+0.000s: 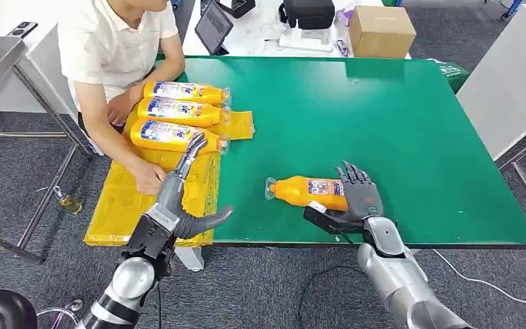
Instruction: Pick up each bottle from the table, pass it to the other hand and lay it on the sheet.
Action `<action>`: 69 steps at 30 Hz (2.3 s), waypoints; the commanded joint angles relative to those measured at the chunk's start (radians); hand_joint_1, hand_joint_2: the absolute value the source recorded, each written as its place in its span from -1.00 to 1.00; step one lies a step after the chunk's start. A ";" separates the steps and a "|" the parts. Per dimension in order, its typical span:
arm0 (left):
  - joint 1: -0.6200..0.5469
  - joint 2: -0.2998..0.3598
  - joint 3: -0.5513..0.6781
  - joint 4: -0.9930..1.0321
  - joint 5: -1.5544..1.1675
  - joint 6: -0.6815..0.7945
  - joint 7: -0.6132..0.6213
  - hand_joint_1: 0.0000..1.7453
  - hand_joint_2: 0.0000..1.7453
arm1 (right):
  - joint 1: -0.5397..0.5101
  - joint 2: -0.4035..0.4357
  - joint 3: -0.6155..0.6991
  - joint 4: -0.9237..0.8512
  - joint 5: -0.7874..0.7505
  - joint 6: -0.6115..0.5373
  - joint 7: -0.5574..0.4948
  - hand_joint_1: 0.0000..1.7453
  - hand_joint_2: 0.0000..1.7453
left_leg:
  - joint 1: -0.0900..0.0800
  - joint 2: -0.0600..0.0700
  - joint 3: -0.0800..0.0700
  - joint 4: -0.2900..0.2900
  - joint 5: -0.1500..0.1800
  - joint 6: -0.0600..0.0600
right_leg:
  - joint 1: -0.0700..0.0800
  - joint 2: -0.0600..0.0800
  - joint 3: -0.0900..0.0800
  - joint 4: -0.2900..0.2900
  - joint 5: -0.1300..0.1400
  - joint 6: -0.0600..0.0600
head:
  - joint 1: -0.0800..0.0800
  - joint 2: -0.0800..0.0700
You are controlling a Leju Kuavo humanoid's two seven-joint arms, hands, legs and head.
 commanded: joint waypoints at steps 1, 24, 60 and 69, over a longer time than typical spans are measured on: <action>-0.020 0.002 -0.015 0.022 0.001 -0.005 0.007 -1.00 1.00 | -0.021 -0.021 0.050 0.040 -0.004 0.024 0.012 -1.00 1.00 | 0.000 0.000 0.004 0.000 -0.002 0.002 | 0.001 -0.002 0.005 -0.001 -0.002 -0.004 | 0.000 0.000; -0.078 -0.006 -0.033 0.088 0.057 -0.097 0.050 -1.00 1.00 | -0.203 -0.182 0.303 0.097 -0.378 0.677 0.020 1.00 1.00 | 0.000 -0.003 0.008 -0.001 0.002 0.003 | 0.001 -0.004 0.008 -0.002 0.002 -0.003 | 0.000 0.000; 0.101 -0.081 -0.072 0.162 0.552 0.021 0.041 -1.00 1.00 | 0.140 0.025 0.055 -0.546 -0.925 0.369 -0.240 1.00 1.00 | 0.000 0.002 -0.001 -0.001 0.000 0.002 | 0.000 0.000 -0.001 -0.001 0.001 -0.004 | 0.000 0.000; 0.088 -0.088 -0.073 0.137 0.573 0.029 0.035 -1.00 1.00 | 0.150 0.055 0.097 -0.579 -0.929 0.354 -0.252 1.00 1.00 | 0.000 0.001 -0.003 0.000 0.000 0.002 | 0.001 -0.001 -0.003 -0.001 0.001 -0.004 | 0.000 0.000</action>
